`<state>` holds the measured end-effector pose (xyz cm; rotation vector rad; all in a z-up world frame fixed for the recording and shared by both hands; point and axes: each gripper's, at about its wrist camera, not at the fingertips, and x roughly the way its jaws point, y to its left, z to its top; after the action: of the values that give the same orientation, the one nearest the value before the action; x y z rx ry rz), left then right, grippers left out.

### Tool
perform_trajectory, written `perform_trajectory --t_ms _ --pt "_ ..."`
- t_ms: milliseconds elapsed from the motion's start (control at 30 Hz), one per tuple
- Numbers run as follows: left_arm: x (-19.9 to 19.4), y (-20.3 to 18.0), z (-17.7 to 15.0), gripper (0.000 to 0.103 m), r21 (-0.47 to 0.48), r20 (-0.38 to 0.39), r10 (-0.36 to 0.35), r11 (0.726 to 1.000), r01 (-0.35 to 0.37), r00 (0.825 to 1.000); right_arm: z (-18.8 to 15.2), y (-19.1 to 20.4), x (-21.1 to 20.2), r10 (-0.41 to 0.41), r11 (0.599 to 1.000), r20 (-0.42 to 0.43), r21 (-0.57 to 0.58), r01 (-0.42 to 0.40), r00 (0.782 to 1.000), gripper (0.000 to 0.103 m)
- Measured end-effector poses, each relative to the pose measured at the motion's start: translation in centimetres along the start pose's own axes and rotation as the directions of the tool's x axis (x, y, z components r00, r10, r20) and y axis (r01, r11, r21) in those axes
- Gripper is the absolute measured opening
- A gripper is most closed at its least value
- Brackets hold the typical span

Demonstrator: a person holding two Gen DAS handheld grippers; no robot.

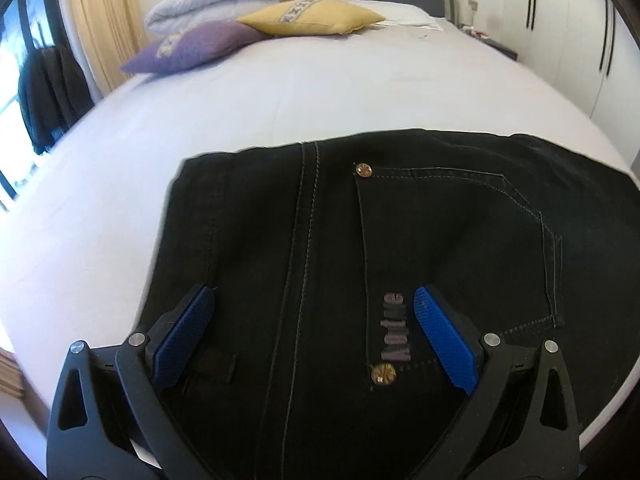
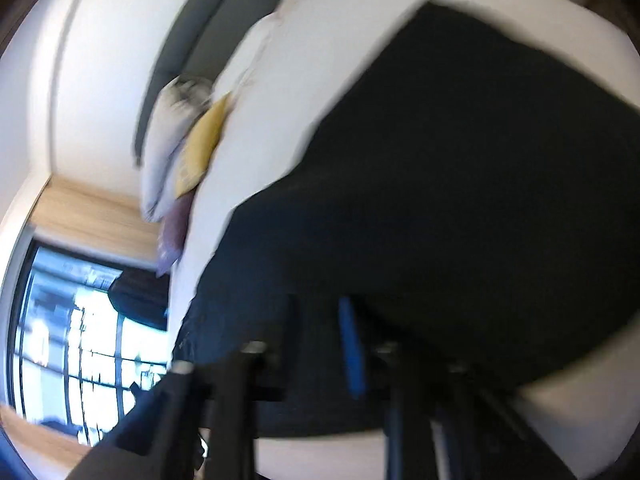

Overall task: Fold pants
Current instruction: 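Lay the held end down on the stack and open the right gripper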

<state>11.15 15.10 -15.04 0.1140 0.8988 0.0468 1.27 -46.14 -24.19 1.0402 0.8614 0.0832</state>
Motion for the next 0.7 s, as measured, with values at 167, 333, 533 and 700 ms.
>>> perform_trajectory --t_ms 167,333,533,700 --pt "-3.5 -3.2 1.2 0.102 0.038 0.095 -0.021 0.999 0.018 0.995 0.0 -2.7 -9.9 -0.113 0.993 0.179 0.043 0.107 0.977 0.061" --pt "-4.7 -12.2 4.2 0.102 0.139 0.123 -0.172 0.978 0.155 0.977 -1.2 -3.8 -12.4 0.006 0.983 0.209 0.176 -0.044 0.978 0.062" --pt "-4.1 -21.6 4.9 0.102 0.271 0.036 -0.254 0.934 0.235 0.967 -1.7 -6.1 -9.1 -0.005 0.929 0.240 0.359 -0.084 0.971 0.062" --pt "-3.4 -24.9 3.4 0.102 0.253 -0.015 -0.290 0.925 0.285 0.957 -0.8 -8.5 -9.6 0.025 0.870 0.319 0.459 -0.178 0.947 0.062"
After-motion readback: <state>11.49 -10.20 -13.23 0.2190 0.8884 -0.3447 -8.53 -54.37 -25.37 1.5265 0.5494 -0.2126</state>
